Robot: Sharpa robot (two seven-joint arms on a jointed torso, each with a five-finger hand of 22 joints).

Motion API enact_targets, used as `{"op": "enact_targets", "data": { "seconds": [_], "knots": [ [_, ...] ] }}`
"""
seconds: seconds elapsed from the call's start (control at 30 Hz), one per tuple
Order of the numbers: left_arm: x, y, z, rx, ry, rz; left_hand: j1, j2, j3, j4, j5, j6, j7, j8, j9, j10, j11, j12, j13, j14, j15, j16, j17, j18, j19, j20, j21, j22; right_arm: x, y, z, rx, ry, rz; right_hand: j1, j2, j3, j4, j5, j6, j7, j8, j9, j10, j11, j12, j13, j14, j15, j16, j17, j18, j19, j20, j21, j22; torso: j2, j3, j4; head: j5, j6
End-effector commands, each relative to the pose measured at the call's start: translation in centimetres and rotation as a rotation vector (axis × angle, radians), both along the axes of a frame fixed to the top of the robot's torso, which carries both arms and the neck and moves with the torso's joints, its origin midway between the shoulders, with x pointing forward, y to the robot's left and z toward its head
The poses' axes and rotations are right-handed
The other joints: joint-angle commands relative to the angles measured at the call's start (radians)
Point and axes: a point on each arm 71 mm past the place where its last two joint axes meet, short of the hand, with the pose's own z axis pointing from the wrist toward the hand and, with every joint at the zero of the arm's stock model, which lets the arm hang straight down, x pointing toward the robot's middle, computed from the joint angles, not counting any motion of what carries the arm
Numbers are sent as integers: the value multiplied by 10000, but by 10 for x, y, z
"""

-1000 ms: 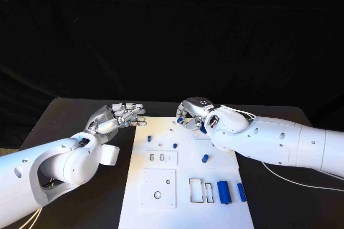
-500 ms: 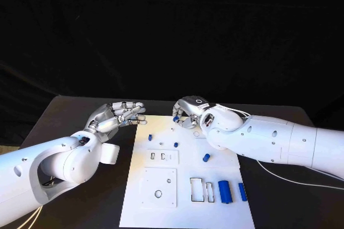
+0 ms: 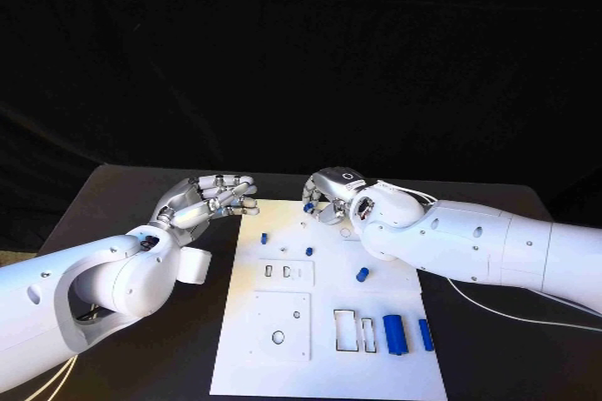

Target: Assemble the parts on the task board

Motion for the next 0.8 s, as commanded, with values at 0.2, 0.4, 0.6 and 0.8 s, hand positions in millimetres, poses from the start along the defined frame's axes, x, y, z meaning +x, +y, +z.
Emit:
{"op": "enact_targets", "data": {
  "seconds": [0.2,0.4,0.6,0.8],
  "knots": [
    [-1,-2,3,-117,-90,-212,-82,-16,16,-66,-6,-31,39,-51,-8,-7,67,-40,7,-64,22,46,9,-6,-50,-13,35,9,1,0,-5,-380,316,34,-71,-21,75,-2,26,-55,11,20,134,108,-128,14,7,604,-10,47,120,-72,-30,-35,5,-24,16,-4,-1,25,-26],
    [0,-2,3,-117,-94,-215,-82,-16,16,-66,-6,-31,39,-51,-8,-7,67,-40,7,-64,22,46,9,-6,-50,-13,35,9,1,1,-5,-307,247,55,-202,-132,108,45,32,-273,101,-76,158,-103,-51,-22,-38,587,58,41,76,-52,-110,11,-64,-111,26,-6,0,28,-22],
    [0,-2,3,-116,-89,-220,-82,-16,16,-66,-6,-31,39,-51,-8,-7,67,-40,7,-64,22,46,9,-6,-50,-13,35,9,3,2,-4,-141,158,64,-471,-663,162,187,25,-1570,428,-909,-25,-1718,360,-2,-582,372,415,-273,-653,162,-741,353,-767,-1031,31,-15,2,31,-19],
    [0,-2,3,-102,-87,-194,-87,-14,17,-81,-6,-37,43,-56,-11,-8,70,-55,10,-76,25,49,28,-6,-66,-10,57,21,3,1,-4,-118,194,70,-378,-713,-335,185,17,-1928,390,-1173,-84,-2098,382,23,-806,324,426,-365,-873,257,-966,386,-1142,-1457,34,-18,-6,32,-29]
  ]
}}
